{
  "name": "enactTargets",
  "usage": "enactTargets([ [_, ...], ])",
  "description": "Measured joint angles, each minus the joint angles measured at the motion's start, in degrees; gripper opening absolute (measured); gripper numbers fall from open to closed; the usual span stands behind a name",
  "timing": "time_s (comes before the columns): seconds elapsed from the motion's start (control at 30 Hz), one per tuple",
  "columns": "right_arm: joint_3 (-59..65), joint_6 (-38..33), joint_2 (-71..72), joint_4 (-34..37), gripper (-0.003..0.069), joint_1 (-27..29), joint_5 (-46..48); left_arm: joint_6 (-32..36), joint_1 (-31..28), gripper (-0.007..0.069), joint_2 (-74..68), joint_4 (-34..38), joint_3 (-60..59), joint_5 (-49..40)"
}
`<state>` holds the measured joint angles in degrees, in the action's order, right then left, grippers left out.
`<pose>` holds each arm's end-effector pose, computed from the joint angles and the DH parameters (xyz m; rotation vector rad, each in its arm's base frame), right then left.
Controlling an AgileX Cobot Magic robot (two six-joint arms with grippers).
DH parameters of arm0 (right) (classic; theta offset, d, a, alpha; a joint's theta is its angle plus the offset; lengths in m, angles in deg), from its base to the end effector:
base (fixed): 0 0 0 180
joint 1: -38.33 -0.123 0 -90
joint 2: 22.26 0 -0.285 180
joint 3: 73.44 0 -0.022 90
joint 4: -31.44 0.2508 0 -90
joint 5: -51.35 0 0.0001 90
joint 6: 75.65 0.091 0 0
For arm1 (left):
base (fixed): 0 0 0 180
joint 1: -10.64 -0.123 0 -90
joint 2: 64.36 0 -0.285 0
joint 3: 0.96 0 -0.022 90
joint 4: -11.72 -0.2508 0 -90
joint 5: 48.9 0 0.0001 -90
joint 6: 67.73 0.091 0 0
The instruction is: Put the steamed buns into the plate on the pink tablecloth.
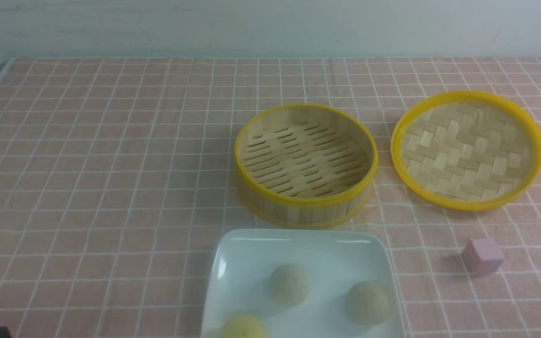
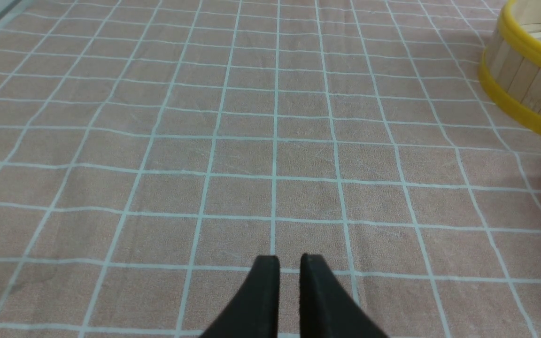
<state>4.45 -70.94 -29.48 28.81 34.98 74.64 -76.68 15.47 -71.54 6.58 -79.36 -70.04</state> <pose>0.0516 0.0014 0.1733 -0.0051 1.8918 0.0501 0.0528 -0.0015 0.1737 -0.0114 1.8618 -0.0786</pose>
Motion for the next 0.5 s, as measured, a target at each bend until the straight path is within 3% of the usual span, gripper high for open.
enactTargets([
  [0.5,0.00,0.00,0.00,0.00,0.0195,0.00,0.00,0.00,0.00,0.0119,0.00,-0.18,0.00,0.00],
])
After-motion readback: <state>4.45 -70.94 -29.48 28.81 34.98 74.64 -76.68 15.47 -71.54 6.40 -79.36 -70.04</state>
